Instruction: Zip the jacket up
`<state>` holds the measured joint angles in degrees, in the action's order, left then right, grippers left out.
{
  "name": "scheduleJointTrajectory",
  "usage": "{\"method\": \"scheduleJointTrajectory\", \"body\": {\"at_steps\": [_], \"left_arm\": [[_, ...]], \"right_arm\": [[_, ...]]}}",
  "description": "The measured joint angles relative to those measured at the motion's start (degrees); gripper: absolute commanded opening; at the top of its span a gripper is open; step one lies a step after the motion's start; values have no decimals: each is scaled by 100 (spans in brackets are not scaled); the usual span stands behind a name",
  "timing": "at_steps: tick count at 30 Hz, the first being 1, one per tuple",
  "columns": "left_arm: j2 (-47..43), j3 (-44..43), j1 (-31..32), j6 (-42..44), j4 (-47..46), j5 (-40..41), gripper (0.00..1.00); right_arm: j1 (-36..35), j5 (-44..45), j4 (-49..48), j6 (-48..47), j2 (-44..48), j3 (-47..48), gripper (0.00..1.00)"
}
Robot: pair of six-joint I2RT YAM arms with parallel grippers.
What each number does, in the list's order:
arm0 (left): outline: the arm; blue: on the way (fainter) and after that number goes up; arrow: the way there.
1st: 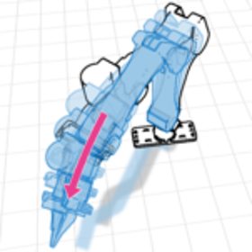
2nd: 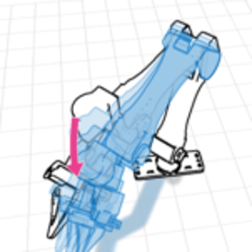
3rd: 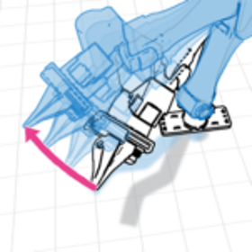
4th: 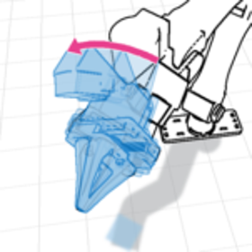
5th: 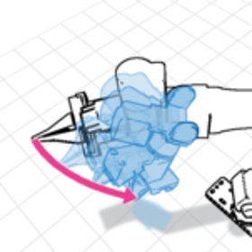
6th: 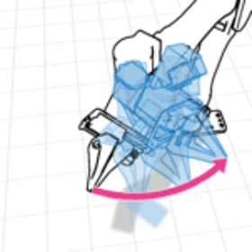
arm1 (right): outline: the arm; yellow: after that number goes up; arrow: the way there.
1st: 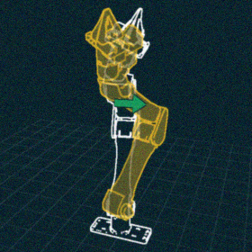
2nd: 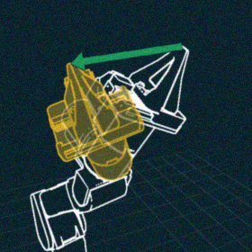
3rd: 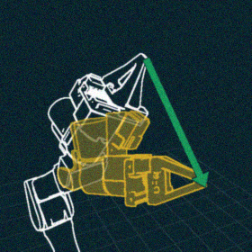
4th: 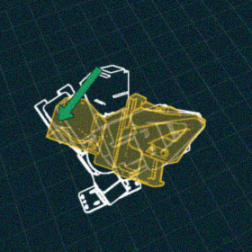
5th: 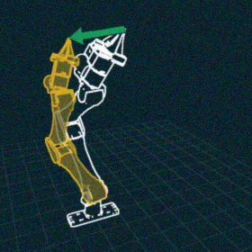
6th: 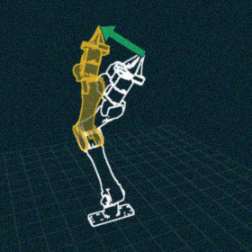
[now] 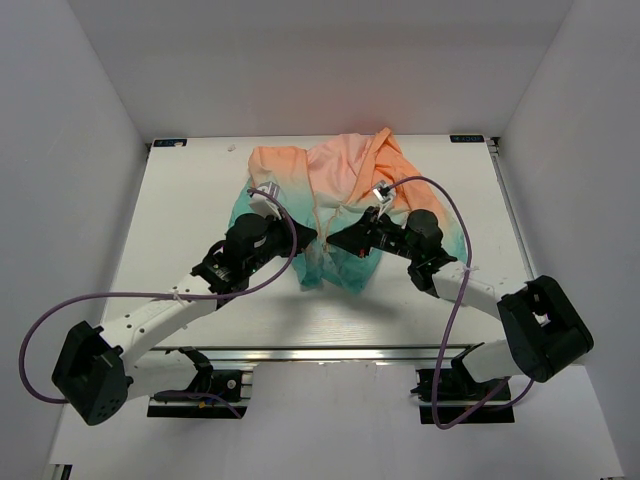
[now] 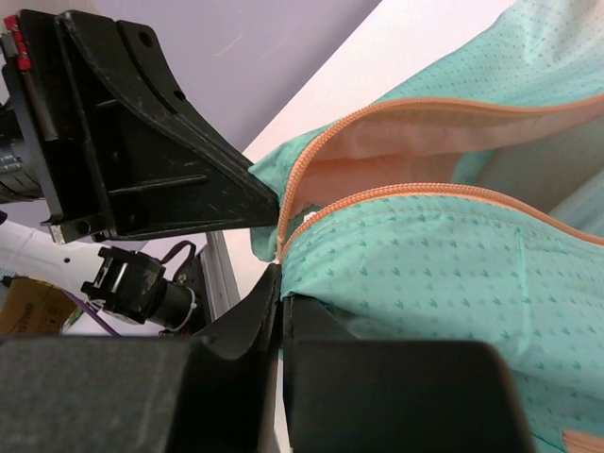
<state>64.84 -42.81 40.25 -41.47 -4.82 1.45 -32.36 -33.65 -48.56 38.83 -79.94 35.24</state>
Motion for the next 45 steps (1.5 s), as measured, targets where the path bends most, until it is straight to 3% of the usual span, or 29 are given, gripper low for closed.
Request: {"method": "scheduleJointTrajectory", "body": {"at_steps": [45], "left_arm": [[-24, 13, 0, -234, -173, -35, 0]], "right_arm": [[0, 472, -295, 90, 26, 74, 0]]}}
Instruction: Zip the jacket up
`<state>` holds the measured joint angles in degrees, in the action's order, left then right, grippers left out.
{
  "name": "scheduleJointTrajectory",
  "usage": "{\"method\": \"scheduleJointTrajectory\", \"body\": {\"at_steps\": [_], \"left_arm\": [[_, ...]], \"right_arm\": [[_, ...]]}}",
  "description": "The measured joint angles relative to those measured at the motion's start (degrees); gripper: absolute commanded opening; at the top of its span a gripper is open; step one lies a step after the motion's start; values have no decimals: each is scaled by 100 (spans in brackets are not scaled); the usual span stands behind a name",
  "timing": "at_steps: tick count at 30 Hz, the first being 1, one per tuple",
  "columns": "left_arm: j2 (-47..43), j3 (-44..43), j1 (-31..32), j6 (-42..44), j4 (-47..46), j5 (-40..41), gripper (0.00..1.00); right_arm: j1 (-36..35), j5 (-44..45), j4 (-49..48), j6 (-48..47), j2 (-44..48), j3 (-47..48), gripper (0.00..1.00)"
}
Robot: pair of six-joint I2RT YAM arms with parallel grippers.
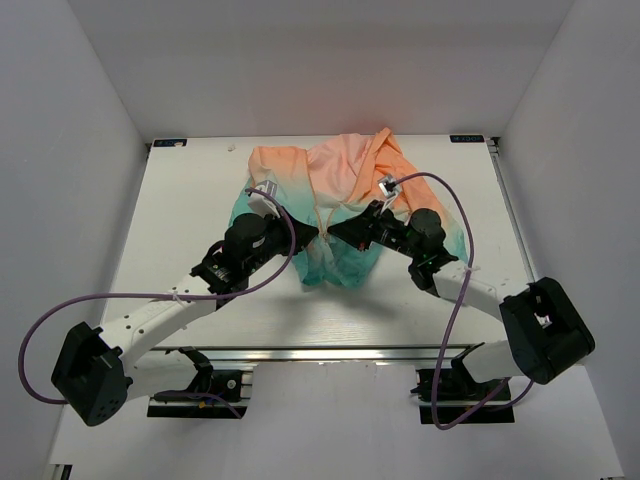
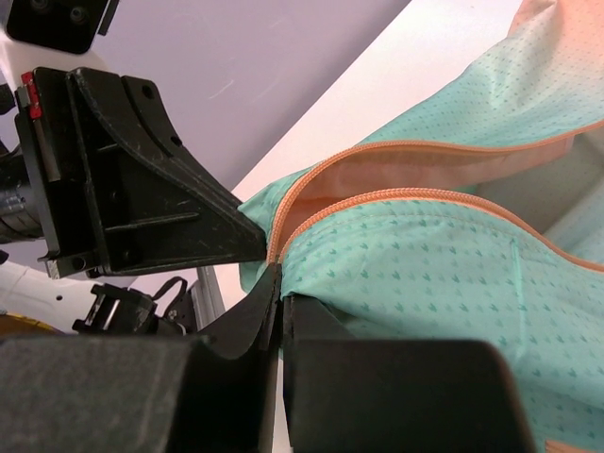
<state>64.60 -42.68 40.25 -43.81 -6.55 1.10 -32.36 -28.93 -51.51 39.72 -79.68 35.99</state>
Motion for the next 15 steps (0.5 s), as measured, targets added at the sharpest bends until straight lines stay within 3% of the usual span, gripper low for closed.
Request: {"method": "scheduleJointTrajectory", "body": {"at_steps": [15], "left_arm": [[-35, 0, 0, -68, -7, 42, 0]], "right_arm": [[0, -177, 125, -85, 238, -98, 0]]}}
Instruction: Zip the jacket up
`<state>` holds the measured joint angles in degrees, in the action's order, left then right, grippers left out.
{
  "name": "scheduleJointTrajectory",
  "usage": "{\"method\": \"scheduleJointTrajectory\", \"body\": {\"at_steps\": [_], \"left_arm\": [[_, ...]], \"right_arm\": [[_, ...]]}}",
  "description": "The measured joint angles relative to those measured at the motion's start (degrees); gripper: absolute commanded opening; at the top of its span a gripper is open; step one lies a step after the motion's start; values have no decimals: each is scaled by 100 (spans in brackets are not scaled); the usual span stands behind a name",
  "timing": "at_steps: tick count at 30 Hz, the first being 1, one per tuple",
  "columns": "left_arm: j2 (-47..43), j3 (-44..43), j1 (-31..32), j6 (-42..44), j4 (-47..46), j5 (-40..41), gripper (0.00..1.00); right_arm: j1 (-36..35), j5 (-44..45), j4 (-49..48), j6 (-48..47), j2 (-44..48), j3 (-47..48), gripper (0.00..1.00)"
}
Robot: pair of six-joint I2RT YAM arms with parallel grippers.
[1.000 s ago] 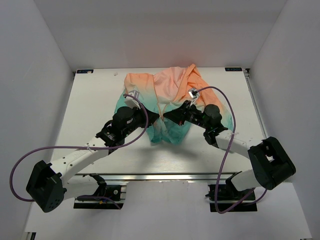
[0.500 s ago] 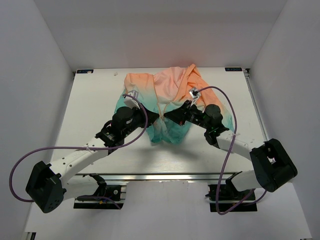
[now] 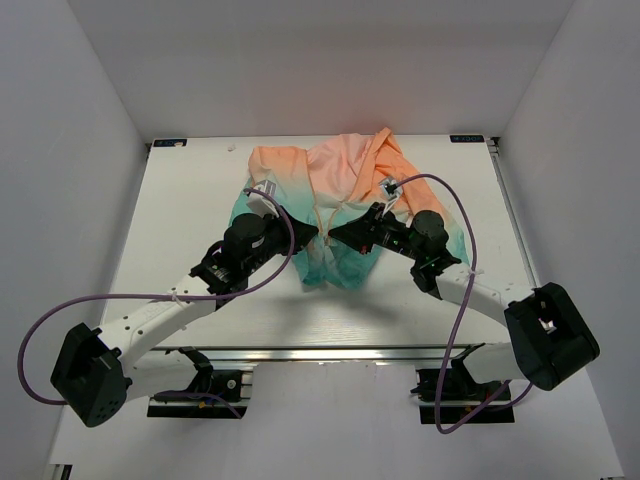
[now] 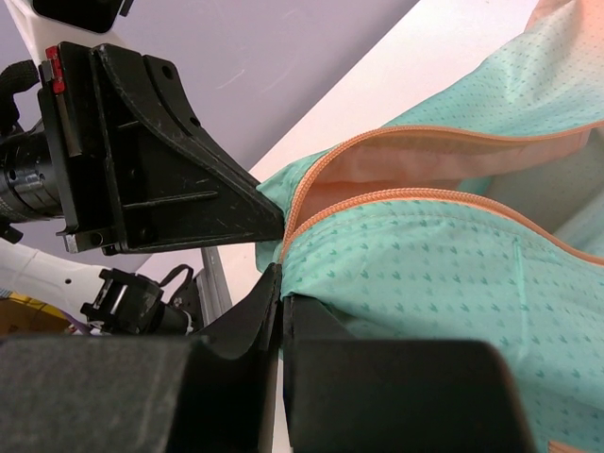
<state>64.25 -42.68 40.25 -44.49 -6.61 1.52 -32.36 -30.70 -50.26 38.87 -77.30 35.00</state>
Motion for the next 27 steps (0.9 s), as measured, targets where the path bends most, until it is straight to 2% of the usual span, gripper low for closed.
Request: {"method": "scheduleJointTrajectory", "body": {"at_steps": [27], "left_arm": [[0, 74, 0, -103, -146, -2, 0]], "right_arm": [[0, 203, -251, 142, -87, 2, 0]]}}
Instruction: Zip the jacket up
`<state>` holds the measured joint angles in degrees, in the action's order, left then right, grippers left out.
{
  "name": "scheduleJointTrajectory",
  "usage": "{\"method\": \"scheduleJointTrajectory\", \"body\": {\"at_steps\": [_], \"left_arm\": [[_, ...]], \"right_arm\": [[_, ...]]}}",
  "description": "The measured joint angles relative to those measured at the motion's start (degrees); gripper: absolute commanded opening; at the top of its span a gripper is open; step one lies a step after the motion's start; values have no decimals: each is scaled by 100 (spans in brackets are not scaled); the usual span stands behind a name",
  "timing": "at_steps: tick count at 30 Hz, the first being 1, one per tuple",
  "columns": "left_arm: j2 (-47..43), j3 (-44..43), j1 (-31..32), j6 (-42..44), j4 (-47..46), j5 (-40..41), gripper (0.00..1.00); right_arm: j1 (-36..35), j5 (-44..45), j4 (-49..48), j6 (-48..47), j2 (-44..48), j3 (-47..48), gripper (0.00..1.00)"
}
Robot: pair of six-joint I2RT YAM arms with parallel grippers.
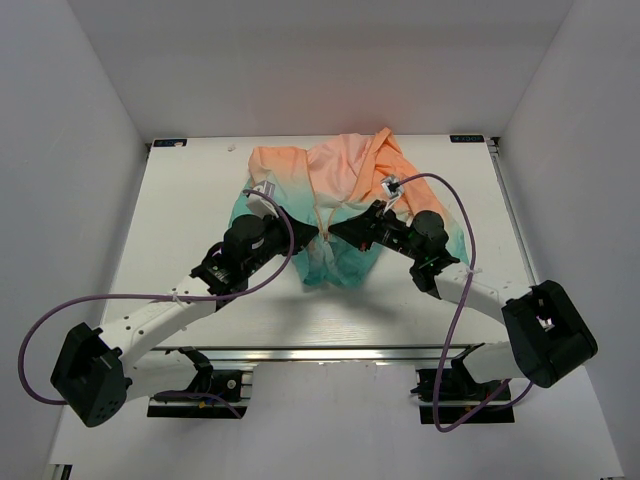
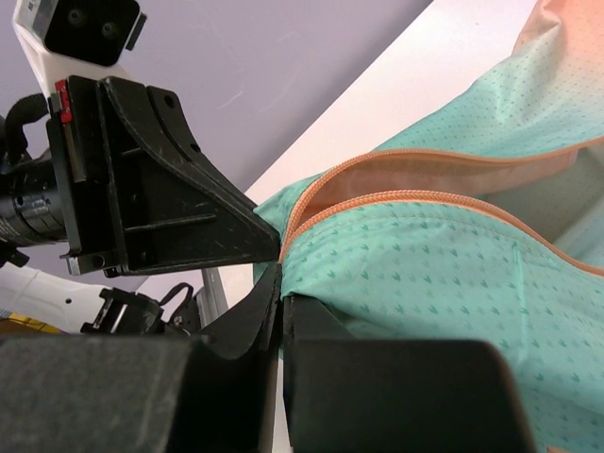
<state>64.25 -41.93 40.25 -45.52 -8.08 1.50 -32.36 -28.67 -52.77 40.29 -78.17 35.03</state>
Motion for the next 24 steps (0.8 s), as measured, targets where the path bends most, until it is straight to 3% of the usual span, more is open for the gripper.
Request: {"method": "scheduleJointTrajectory", "body": {"at_steps": [24], "left_arm": [[-109, 22, 0, -48, -4, 20, 0]], "right_arm": [[0, 15, -52, 109, -94, -4, 0]]}}
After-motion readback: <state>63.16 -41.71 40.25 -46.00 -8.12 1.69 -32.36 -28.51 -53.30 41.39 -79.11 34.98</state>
